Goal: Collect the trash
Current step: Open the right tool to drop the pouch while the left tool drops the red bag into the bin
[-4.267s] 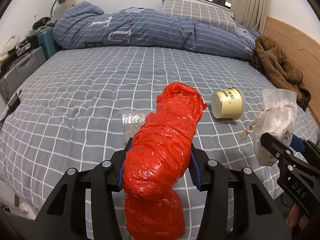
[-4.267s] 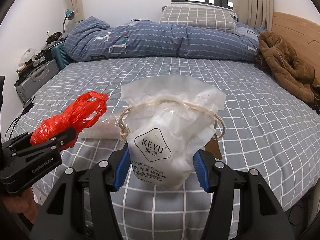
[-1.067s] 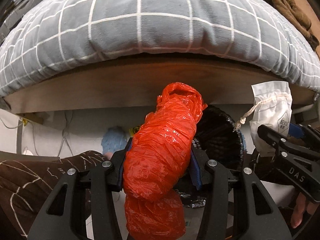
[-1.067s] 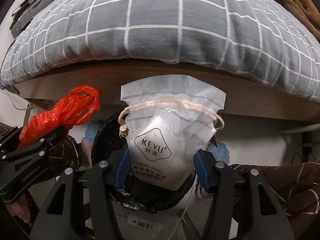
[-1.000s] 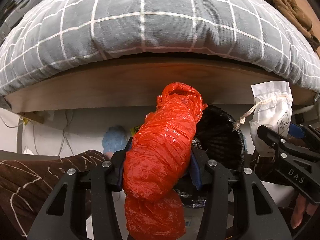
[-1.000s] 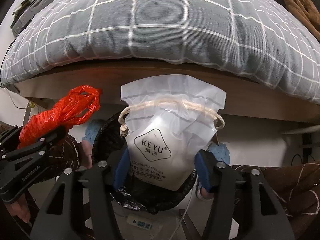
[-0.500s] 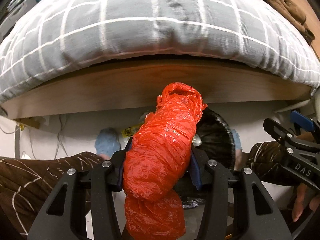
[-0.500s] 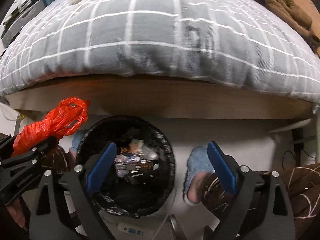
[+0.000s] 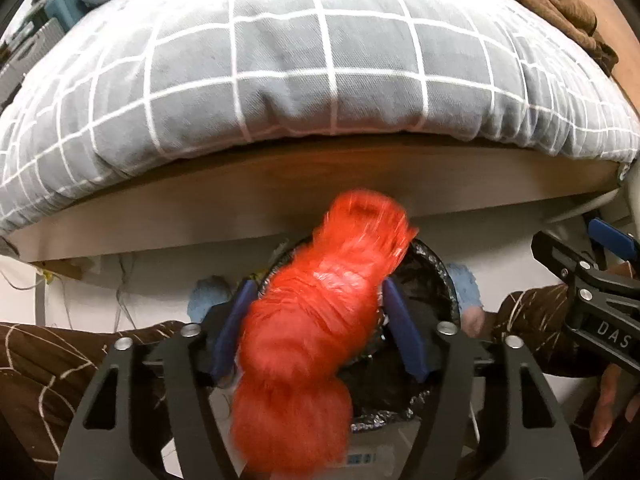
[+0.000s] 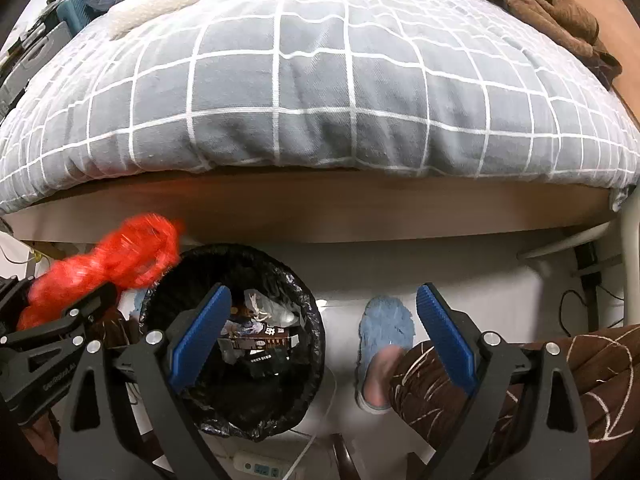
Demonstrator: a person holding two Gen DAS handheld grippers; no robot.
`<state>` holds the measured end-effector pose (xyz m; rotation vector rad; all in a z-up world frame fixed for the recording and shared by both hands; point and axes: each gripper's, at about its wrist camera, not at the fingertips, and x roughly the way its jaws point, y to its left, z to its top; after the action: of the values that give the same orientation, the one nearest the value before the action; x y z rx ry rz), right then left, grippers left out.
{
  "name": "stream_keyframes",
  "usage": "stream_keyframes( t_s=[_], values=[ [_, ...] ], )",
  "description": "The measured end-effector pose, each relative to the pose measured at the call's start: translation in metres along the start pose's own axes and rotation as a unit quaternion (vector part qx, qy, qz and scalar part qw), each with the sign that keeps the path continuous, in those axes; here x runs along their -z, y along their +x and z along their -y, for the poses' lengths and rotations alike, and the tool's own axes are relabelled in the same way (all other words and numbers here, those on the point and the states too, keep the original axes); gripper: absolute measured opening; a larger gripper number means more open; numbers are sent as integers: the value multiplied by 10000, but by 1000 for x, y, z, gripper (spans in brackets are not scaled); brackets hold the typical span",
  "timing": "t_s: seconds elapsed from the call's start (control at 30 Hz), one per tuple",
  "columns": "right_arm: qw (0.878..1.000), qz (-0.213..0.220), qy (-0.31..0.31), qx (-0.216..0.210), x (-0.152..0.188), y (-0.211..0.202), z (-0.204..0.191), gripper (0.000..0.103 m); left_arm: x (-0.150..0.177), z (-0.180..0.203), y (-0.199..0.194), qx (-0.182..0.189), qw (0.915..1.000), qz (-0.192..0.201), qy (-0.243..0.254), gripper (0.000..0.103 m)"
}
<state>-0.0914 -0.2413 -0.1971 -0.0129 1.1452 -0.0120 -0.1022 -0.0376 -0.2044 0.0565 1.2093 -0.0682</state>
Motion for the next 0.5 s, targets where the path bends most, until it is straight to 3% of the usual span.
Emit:
stream_keyframes(
  t_s=[0.2,0.3,0.5],
  values=[
    [9998,205,-84,-21,-8,-16,-6,90,-6,-5,-16,-191,9994,278,-98,94],
    [9990,416,-163,0,-13,-27,-9,90,-10,-8,-27,-312,9984,458,-123,97],
    [9955,918,-253,26,-27,-54,-10,90,-21,-16,-54,-119,9962,816,-297,97]
  ],
)
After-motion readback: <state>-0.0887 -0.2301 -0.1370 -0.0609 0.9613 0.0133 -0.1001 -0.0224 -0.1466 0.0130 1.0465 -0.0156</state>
